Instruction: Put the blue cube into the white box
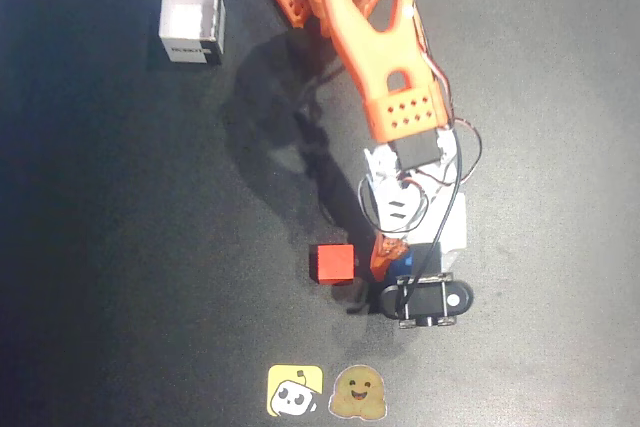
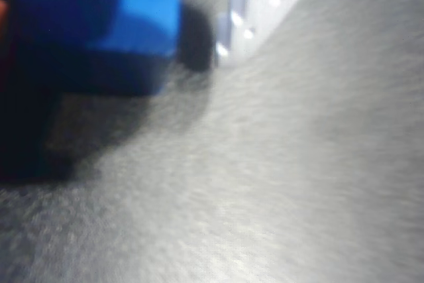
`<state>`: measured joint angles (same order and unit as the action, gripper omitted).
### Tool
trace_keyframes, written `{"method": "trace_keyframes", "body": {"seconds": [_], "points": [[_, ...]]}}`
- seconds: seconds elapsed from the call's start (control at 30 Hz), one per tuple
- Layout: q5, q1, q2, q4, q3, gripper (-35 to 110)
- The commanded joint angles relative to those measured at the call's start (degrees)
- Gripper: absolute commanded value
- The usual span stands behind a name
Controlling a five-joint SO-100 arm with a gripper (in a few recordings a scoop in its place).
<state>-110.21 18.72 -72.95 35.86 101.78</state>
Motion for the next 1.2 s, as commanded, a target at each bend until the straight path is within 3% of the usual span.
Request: {"method": "trace_keyframes", "body": {"seconds": [0.0,0.2,0.77,1.17], "points": [[0.62,-0.26,0.26,-4.83,1.67,21],[0.00,-0.97,0.00,-2.72,2.20,0],[2.37,-1.58,-4.48,3.08,1.67,0],[7.29,-4.39,-10.02,25.05,-9.40,0]]}}
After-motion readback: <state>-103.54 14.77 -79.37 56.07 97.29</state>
